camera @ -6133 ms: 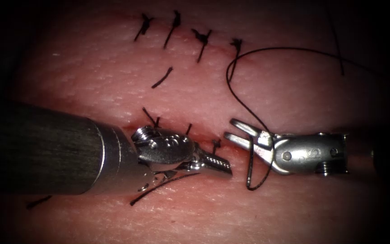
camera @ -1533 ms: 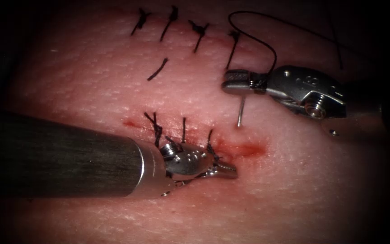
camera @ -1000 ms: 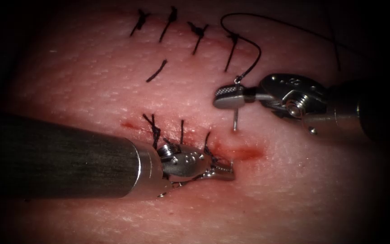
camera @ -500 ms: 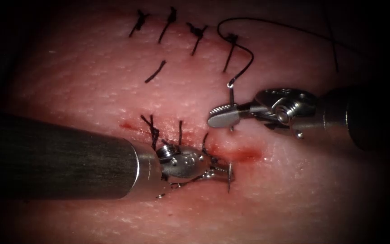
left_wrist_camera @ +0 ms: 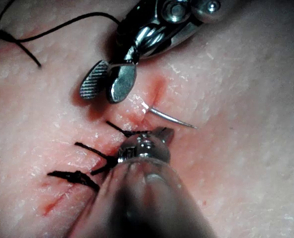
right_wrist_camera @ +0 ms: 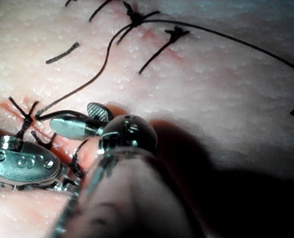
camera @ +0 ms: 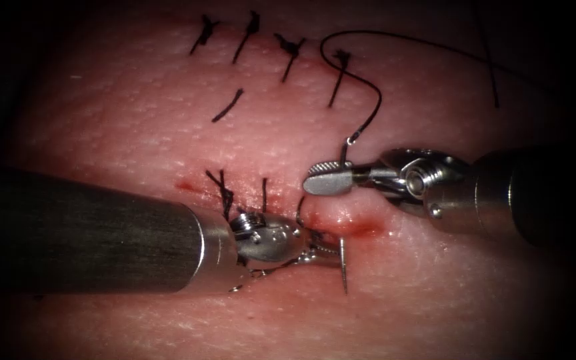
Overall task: Wound Closure
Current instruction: While the left gripper pushes against the skin, throw the needle through the top of the cut with the right driver.
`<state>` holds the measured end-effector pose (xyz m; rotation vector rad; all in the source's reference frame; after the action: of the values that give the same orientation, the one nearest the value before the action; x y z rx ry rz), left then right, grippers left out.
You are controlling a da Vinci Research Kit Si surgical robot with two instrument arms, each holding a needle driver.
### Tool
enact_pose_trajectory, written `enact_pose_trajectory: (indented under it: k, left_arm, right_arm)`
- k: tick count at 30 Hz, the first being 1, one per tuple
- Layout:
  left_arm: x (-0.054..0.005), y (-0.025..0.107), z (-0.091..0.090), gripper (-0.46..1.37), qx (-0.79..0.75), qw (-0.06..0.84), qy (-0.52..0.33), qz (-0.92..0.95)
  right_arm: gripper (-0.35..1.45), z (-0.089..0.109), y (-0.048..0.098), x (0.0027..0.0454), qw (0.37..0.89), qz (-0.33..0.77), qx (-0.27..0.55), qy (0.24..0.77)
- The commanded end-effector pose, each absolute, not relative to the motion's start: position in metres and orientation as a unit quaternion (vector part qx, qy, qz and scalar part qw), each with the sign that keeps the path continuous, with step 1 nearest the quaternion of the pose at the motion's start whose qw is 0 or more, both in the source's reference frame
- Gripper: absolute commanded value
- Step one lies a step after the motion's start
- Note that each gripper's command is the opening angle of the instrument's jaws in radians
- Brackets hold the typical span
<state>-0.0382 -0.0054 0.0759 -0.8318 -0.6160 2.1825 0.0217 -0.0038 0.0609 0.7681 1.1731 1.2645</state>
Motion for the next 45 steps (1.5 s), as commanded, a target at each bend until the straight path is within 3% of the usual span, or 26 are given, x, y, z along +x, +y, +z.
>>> enact_pose_trajectory:
  k: [1, 4, 11, 24, 27, 29, 30, 37, 45]
  left_arm:
    - [-0.0382, -0.0054, 0.0759, -0.21, -0.322, 0.354, -0.241, 0.845]
    - [-0.0382, -0.0054, 0.0759, -0.21, -0.322, 0.354, -0.241, 0.845]
    - [-0.0383, -0.0055, 0.0759, -0.22, -0.321, 0.354, -0.241, 0.845]
    - [-0.0383, -0.0055, 0.0759, -0.23, -0.322, 0.353, -0.244, 0.844]
    - [-0.0383, -0.0055, 0.0759, -0.23, -0.322, 0.353, -0.244, 0.844]
    - [-0.0383, -0.0055, 0.0759, -0.23, -0.322, 0.353, -0.244, 0.844]
    - [-0.0383, -0.0056, 0.0759, -0.23, -0.322, 0.353, -0.244, 0.844]
    - [-0.0384, -0.0055, 0.0758, -0.25, -0.323, 0.350, -0.245, 0.844]
    - [-0.0384, -0.0055, 0.0755, -0.25, -0.325, 0.348, -0.246, 0.844]
  right_arm:
    - [1.08, 0.0614, -0.0039, 0.0215, 0.592, 0.537, 0.304, 0.518]
    - [1.23, 0.0621, -0.0026, 0.0205, 0.631, 0.496, 0.247, 0.542]
    - [1.31, 0.0617, 0.0000, 0.0185, 0.689, 0.412, 0.184, 0.567]
    - [1.11, 0.0589, 0.0011, 0.0183, 0.717, 0.357, 0.148, 0.580]
    - [0.91, 0.0589, 0.0014, 0.0184, 0.718, 0.348, 0.138, 0.587]
    - [0.27, 0.0589, 0.0014, 0.0185, 0.720, 0.344, 0.134, 0.587]
    - [-0.35, 0.0590, 0.0014, 0.0185, 0.720, 0.344, 0.134, 0.587]
    - [-0.35, 0.0594, 0.0017, 0.0187, 0.684, 0.441, 0.179, 0.552]
    - [-0.35, 0.0588, 0.0001, 0.0186, 0.628, 0.550, 0.286, 0.471]
